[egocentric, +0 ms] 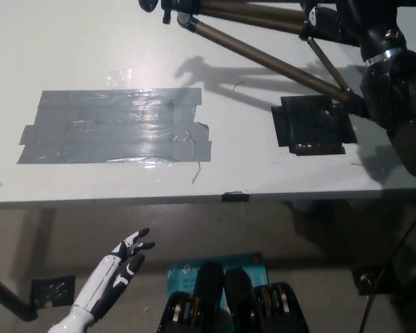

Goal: A tripod is kept on the middle of the desk infront of the robot and the robot grabs one of its legs to pick it up and hands it to a person

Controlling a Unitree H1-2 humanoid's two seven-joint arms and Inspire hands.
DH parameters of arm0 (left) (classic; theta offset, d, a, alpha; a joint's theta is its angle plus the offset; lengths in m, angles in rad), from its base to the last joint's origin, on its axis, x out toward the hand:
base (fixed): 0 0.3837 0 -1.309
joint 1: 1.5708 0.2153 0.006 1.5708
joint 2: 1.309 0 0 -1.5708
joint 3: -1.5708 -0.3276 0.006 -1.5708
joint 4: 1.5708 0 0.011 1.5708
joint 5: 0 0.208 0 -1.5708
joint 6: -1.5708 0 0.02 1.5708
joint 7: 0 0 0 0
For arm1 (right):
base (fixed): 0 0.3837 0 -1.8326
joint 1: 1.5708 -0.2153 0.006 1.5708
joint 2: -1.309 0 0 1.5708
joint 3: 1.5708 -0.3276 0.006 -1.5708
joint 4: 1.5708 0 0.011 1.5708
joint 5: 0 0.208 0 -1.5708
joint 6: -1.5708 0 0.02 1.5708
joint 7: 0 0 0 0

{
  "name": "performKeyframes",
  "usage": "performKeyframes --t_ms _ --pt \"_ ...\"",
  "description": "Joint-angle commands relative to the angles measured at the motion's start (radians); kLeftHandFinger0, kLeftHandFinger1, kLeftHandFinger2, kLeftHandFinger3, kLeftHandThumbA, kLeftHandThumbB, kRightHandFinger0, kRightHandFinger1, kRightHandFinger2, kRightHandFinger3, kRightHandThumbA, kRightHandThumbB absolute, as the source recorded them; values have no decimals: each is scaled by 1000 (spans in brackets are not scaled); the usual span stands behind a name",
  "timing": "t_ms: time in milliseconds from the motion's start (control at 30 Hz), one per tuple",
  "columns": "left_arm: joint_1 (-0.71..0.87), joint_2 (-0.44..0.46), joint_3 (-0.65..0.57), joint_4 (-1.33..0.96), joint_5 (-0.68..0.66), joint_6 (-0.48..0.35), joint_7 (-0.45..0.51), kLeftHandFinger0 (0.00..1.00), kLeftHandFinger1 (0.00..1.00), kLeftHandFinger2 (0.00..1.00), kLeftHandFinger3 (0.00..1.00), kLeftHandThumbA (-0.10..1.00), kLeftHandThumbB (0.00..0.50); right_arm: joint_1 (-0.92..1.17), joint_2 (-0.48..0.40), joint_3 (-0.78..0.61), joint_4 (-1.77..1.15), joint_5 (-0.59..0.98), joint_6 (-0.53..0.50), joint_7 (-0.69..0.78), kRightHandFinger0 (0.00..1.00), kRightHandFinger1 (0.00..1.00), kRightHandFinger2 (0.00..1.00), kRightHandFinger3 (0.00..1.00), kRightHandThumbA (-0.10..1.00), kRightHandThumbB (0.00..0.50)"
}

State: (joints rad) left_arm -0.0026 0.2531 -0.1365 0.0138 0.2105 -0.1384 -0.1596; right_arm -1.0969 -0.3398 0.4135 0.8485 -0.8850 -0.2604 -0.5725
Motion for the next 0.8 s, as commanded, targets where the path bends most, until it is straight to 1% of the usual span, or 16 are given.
performKeyframes --t_ms 0,33,67,100,133,200,233,267,367,400,500,567,600,667,733,767 --pt "11 3 -2 -23 -4 -25 -2 1000 948 833 942 1000 203 -57 -2 -9 -57 4 3 -21 0 230 762 879 -100 273" --pt "12 3 -2 -24 -4 -25 -2 1000 947 831 939 1000 204 -56 0 -10 -57 5 4 -20 0 201 694 644 -100 270" --pt "12 3 -2 -26 -4 -23 -3 1000 945 830 937 1000 198 -58 14 -24 -57 29 2 -13 0 155 604 639 -100 304" --pt "9 3 -2 -26 -5 -23 -4 997 942 829 936 1000 189 -65 28 -45 -47 61 -9 -12 0 102 509 422 -100 271" --pt "8 2 -1 -27 -6 -23 -4 995 941 829 935 1000 188 -71 39 -59 -35 83 -18 -17 0 100 529 370 -100 257" --pt "7 4 -2 -31 -3 -16 -6 994 943 830 936 1000 193 -87 60 -84 -12 110 -19 -10 0 178 708 436 -100 206" --pt "8 5 -3 -31 3 -18 -4 1000 946 831 937 1000 188 -98 69 -87 5 114 -23 -1 0 248 795 650 -100 168" --pt "8 5 -2 -32 2 -18 -4 1000 947 832 937 1000 188 -106 75 -86 17 111 -23 2 0 245 789 756 -100 166" --pt "3 5 -2 -31 4 -28 -1 994 943 831 941 1000 184 -149 98 -75 85 104 -29 17 0 227 770 369 -100 168" --pt "4 4 -3 -33 8 -26 0 994 937 824 940 1000 189 -164 105 -57 108 83 -19 15 0 201 706 377 -100 186" --pt "4 3 -4 -37 12 -23 0 994 932 819 937 1000 190 -195 122 -21 179 44 -27 -39 0 61 583 194 -100 220" --pt "2 5 -5 -39 17 -24 1 995 930 820 937 1000 186 -216 136 -4 225 37 -38 -67 0 74 652 405 -100 209" --pt "0 5 -4 -39 15 -24 0 996 927 822 937 1000 187 -227 141 -1 237 46 -40 -42 0 133 703 585 -100 181" --pt "-5 7 -1 -43 11 -13 -5 1000 929 831 942 1000 194 -258 159 18 279 48 -50 -50 0 159 705 730 -100 225" --pt "-8 8 -1 -44 12 -12 -6 984 931 828 945 1000 186 -275 170 32 290 43 -24 -25 0 207 749 775 -100 167" --pt "-8 9 -1 -44 12 -12 -6 982 931 828 945 1000 186 -278 172 35 292 43 -19 -19 0 221 760 779 -100 171"
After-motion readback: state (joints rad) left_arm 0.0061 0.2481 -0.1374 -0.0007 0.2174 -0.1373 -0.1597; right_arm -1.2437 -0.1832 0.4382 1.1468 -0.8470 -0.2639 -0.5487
